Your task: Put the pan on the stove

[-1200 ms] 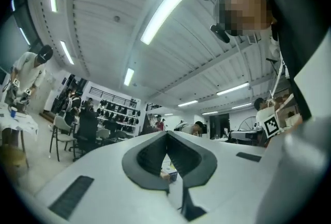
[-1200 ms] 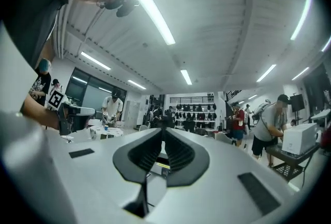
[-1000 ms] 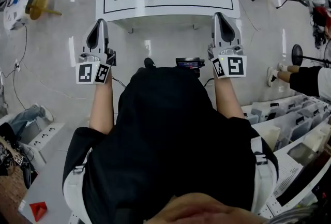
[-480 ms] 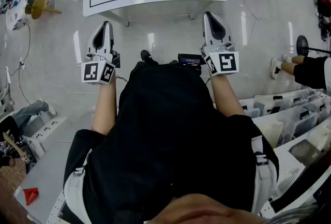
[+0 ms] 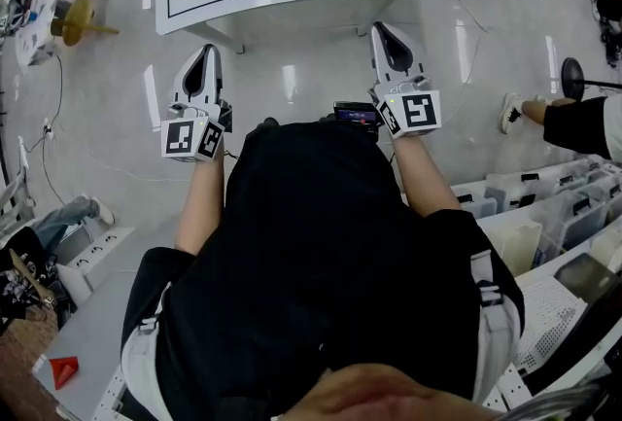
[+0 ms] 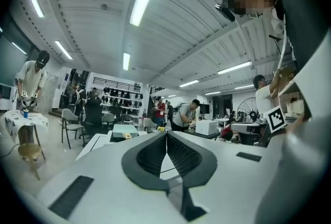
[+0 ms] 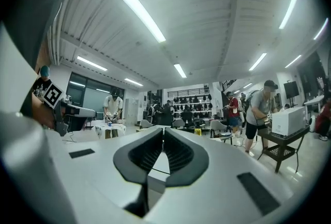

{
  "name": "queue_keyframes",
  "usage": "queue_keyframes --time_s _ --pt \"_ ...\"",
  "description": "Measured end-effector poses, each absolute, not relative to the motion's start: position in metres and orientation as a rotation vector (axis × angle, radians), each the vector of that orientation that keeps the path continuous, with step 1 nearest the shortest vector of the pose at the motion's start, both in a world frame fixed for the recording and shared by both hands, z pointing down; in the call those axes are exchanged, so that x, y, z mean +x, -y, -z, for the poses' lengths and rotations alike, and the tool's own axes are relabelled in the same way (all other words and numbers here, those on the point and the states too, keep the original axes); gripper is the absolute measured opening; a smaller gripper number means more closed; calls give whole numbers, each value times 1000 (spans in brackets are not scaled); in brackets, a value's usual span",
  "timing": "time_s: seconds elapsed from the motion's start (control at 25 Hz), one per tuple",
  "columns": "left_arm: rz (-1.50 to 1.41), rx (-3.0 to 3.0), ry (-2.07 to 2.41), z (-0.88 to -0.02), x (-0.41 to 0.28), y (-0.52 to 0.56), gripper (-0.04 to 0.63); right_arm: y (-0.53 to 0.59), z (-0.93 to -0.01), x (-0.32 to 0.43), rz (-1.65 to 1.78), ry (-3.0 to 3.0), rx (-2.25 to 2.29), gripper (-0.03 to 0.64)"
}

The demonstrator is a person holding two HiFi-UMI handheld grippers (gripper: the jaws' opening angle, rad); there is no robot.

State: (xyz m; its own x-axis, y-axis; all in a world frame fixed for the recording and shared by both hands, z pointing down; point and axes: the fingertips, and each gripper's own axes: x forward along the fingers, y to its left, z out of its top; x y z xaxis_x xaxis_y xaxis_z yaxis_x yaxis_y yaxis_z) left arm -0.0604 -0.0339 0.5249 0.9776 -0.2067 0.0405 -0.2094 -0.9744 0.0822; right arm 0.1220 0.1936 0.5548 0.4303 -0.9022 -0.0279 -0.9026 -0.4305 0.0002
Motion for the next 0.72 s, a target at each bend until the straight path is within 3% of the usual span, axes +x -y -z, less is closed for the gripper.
queue_keyframes --time_s 0.36,0.72 --pt "71 2967 226 -499 -72 85 17 -149 -550 104 -3 -1567 -2684 26" --pt "5 2910 265 -518 -93 115 17 -121 -551 80 41 -1627 -2688 25"
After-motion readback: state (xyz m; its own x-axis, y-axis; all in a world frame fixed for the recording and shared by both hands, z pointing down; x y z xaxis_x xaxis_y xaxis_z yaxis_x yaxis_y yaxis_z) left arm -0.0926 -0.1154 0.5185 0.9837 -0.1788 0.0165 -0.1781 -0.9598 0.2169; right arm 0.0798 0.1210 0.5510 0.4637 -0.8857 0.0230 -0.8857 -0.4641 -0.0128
